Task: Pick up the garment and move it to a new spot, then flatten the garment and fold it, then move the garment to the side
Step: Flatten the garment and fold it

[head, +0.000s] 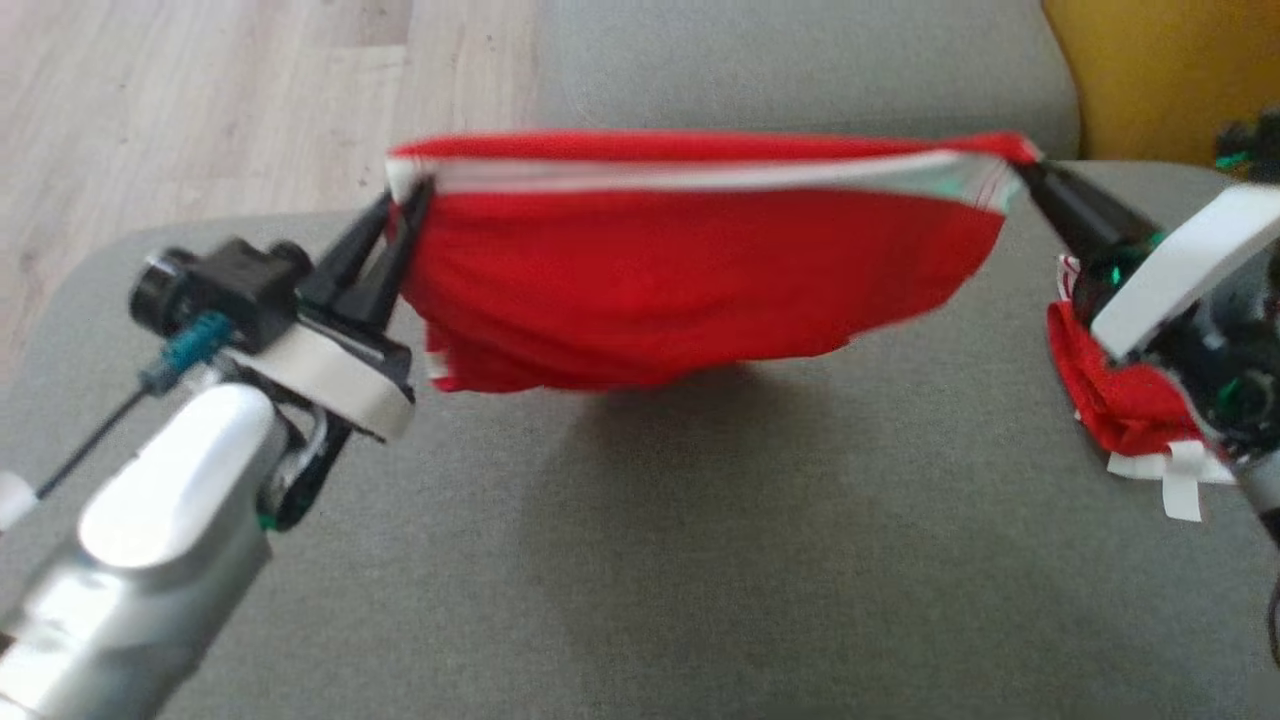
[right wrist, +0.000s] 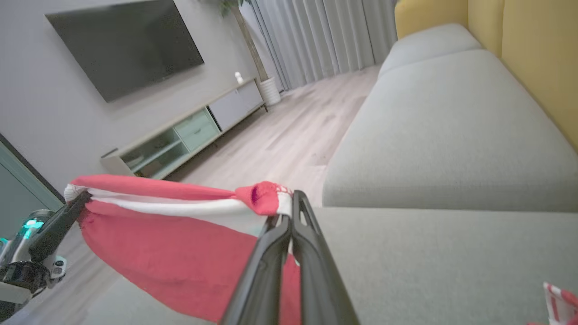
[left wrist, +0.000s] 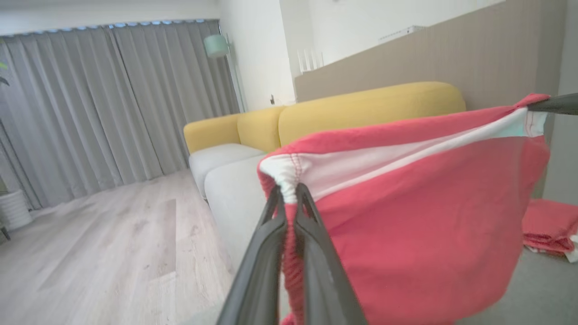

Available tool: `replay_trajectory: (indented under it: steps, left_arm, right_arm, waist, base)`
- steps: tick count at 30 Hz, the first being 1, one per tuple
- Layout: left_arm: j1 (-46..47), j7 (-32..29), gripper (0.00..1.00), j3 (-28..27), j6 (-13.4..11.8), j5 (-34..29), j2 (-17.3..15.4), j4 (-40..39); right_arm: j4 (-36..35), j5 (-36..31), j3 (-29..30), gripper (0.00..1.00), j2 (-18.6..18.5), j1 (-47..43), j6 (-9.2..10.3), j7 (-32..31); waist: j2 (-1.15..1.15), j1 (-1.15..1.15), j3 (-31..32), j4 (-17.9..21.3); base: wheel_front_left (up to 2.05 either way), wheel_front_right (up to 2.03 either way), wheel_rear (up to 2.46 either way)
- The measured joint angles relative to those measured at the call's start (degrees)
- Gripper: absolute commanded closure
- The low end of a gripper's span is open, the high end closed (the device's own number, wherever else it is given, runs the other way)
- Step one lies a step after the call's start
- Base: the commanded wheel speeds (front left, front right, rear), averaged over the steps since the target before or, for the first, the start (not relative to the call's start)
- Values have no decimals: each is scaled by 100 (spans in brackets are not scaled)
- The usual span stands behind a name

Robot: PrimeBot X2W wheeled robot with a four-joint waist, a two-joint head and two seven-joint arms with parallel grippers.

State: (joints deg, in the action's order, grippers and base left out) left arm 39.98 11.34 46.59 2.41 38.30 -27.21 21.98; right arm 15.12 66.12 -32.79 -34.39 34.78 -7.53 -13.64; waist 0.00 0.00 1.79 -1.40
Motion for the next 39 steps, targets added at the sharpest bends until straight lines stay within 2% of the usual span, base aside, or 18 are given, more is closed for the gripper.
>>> replay_trajectory:
  steps: [5,13,17,21,24,28,31,32,39]
  left_arm:
    - [104,2,100,-193,-152,1,-236,-554]
    - [-159,-96,100,-386,-592,123,-595,-1653]
    - [-371,-332,100,-396,-717,174,-788,-1983]
    - [-279,-513,100,-433,-689,293,-836,-2037]
    - [185,-589,100,-458,-534,344,-748,-1760]
    - [1356,-647,100,-568,-258,207,-503,-942]
    - [2346,-522,100,-638,-60,33,-249,-132]
    - [2346,-522,100,-638,-60,33,-249,-132]
    - [4283,138,100,-867,163,-367,350,1417]
  right_arm:
    - [-353,112,291,100,-11,111,0,35]
    - [-1062,-302,872,100,27,29,-1,73]
    - [-1324,-695,1255,100,213,-157,0,-158]
    - [-1405,-1228,1661,100,506,-85,0,-483]
    - [-1209,-1566,1918,100,789,326,0,-683]
    - [-684,-2454,1763,100,880,1602,-1,-552]
    - [134,-2797,1677,100,1106,2784,-1,-104]
    - [134,-2797,1677,100,1106,2784,-1,-104]
    - [1945,-3357,1298,100,1492,4603,-1,1374]
  waist:
    - [0,0,139,-72]
    - [0,0,131,-73]
    - [0,0,2,-51]
    - [0,0,-270,-28]
    - [0,1,-598,-7]
    - [0,2,-1136,40]
    - [0,3,-1558,108]
    - [0,3,-1558,108]
    - [0,4,-2368,288]
  base:
    - [0,0,0]
    - [0,0,0]
    - [0,0,0]
    - [0,0,0]
    - [0,0,0]
    - [0,0,0]
    - [0,0,0]
    - [0,0,0]
    - [0,0,0]
